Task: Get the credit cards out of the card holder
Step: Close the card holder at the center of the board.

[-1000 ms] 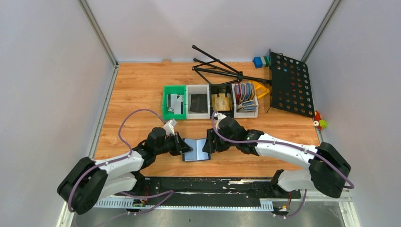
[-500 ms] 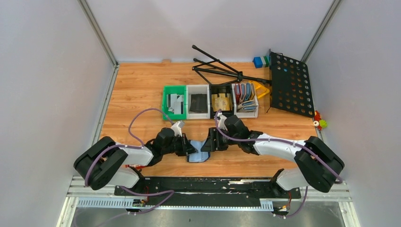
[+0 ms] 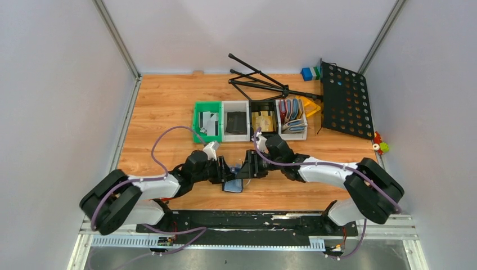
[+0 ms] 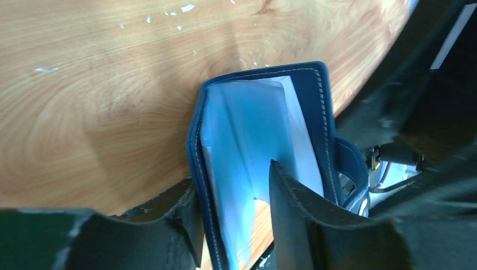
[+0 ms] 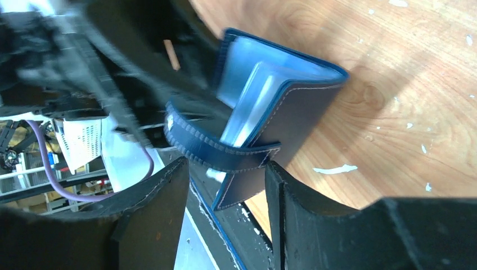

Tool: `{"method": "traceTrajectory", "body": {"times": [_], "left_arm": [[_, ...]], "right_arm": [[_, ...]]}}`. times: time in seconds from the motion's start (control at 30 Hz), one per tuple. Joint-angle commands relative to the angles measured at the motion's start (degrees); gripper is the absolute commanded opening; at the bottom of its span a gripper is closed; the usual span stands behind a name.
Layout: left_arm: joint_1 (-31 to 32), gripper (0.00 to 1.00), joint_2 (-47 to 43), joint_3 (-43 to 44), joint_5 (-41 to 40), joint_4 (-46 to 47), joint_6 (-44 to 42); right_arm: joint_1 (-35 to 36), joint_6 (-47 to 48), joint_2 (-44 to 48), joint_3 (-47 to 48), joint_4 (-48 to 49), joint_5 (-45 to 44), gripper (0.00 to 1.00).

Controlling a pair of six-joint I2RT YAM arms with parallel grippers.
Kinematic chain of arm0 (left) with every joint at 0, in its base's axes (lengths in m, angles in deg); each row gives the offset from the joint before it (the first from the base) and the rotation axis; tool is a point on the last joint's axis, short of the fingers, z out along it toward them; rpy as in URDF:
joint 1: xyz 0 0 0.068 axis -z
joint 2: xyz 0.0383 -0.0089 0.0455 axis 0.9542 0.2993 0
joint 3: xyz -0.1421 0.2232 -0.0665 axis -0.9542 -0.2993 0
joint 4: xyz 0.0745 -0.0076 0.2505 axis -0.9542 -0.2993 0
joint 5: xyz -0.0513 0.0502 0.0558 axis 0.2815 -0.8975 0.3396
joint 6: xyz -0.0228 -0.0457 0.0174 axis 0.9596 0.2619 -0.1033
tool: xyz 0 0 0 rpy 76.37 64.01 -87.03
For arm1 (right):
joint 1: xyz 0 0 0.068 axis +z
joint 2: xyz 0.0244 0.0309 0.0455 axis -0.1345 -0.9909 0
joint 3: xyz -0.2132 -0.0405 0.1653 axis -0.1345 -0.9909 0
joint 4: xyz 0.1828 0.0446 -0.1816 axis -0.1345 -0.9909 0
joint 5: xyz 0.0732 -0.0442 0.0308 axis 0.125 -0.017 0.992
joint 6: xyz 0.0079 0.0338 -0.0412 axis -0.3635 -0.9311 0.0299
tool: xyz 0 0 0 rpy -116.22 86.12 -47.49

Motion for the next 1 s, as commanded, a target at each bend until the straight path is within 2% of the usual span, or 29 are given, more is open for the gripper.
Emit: {"method": "traceTrajectory", "body": {"times": [0.0, 0.07, 0.13, 0.2, 0.27, 0.33, 0.53, 0.63, 0.7, 0.87, 0.97], "left_arm": [[0.4, 0.52, -10.4, 1.9, -6.4, -15.6, -5.2], [0.3, 0.54, -15.7, 2.7, -8.7, -22.5, -6.2], [0.3, 0.51, -21.7, 3.6, -10.6, -30.1, -7.3], [0.3, 0.52, -27.1, 3.8, -12.2, -36.7, -7.9], [0.2, 0.52, -31.4, 3.5, -13.1, -40.1, -8.0], [0.2, 0.48, -32.1, 3.1, -12.7, -41.2, -8.2], [0.2, 0.28, -25.5, 3.1, -7.2, -34.7, -7.6], [0.2, 0.13, -22.2, 4.0, -7.3, -34.0, -8.5], [0.2, 0.07, -20.2, 3.9, -7.0, -32.1, -8.3], [0.2, 0.03, -12.8, 3.8, -3.3, -22.0, -6.8], [0.3, 0.04, -7.8, 3.7, -0.1, -15.2, -5.0]], "right_arm": [[-0.1, -3.3, -4.6, -0.1, 9.1, 3.0, 0.52], [0.5, -3.4, -6.1, 1.0, 10.4, 3.6, 0.52], [1.6, -2.0, -7.3, 3.5, 8.2, 3.3, 0.51], [2.9, -0.8, -8.6, 6.1, 6.2, 2.8, 0.49], [3.7, -0.6, -9.1, 7.9, 5.7, 2.5, 0.48], [4.2, -0.4, -9.2, 9.2, 4.8, 1.7, 0.46], [4.8, 0.8, -10.4, 12.8, -2.6, -1.6, 0.36], [5.1, 0.5, -10.5, 12.9, -2.8, -1.1, 0.35], [5.1, 0.5, -10.9, 13.1, -3.6, -1.4, 0.35], [5.1, 0.5, -11.2, 12.5, -4.6, -2.4, 0.34], [5.1, 0.5, -11.2, 11.5, -4.5, -2.9, 0.32]]}}
